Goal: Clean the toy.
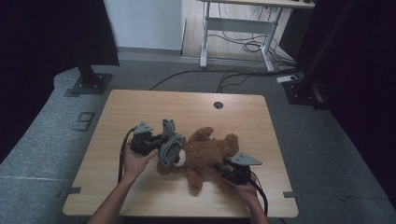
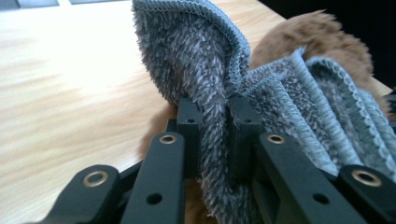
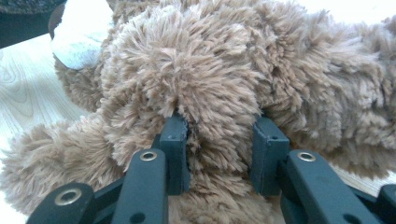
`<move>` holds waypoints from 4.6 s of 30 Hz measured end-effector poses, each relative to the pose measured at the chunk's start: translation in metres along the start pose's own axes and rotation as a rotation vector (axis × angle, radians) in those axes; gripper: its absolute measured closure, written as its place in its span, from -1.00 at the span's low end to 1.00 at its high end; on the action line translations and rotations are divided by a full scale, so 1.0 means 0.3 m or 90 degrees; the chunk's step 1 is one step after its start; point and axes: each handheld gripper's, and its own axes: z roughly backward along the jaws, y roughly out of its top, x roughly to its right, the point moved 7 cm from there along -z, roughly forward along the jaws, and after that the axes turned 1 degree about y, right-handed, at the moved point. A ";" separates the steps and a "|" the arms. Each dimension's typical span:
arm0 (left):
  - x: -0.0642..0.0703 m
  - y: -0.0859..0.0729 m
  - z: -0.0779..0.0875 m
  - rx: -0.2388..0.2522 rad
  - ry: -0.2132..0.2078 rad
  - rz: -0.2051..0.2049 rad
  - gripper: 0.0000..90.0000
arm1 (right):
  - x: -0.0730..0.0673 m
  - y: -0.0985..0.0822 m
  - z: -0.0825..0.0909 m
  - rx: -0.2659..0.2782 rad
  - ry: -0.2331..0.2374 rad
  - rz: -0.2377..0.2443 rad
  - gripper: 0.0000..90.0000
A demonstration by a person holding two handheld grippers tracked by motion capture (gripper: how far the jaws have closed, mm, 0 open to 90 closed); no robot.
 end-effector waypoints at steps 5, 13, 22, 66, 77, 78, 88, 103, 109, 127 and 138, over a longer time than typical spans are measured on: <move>-0.034 -0.030 0.000 -0.001 0.002 0.017 0.73 | 0.000 0.002 -0.002 0.001 -0.001 0.000 0.41; -0.095 -0.059 0.018 -0.015 0.034 0.030 0.73 | 0.001 0.002 -0.002 0.001 0.000 0.000 0.41; 0.022 0.085 0.025 0.031 0.015 -0.015 0.74 | 0.005 0.003 -0.003 -0.001 -0.002 -0.004 0.42; 0.193 0.130 -0.256 -0.106 0.030 -0.113 0.75 | 0.000 -0.005 -0.007 -0.003 -0.013 -0.013 0.44; 0.084 0.100 -0.100 -0.062 0.050 -0.100 0.75 | -0.001 -0.008 -0.013 -0.009 -0.024 -0.012 0.46; 0.069 0.097 -0.088 -0.058 0.054 -0.093 0.75 | 0.000 -0.008 -0.013 -0.009 -0.024 -0.012 0.46; -0.080 0.006 -0.026 -0.061 0.075 -0.028 0.75 | 0.001 -0.009 -0.013 -0.010 -0.023 -0.015 0.46; 0.066 -0.012 -0.027 -0.021 0.014 -0.079 0.75 | 0.001 -0.009 -0.012 -0.010 -0.025 -0.015 0.46; -0.060 -0.082 0.003 -0.021 0.054 -0.012 0.75 | 0.001 -0.009 -0.013 -0.009 -0.022 -0.018 0.46; -0.100 -0.162 0.048 0.004 0.027 0.038 0.75 | 0.008 -0.012 -0.011 -0.011 -0.024 -0.021 0.46; -0.013 -0.079 0.138 0.088 -0.075 0.050 0.75 | 0.009 -0.012 -0.011 -0.013 -0.023 -0.024 0.46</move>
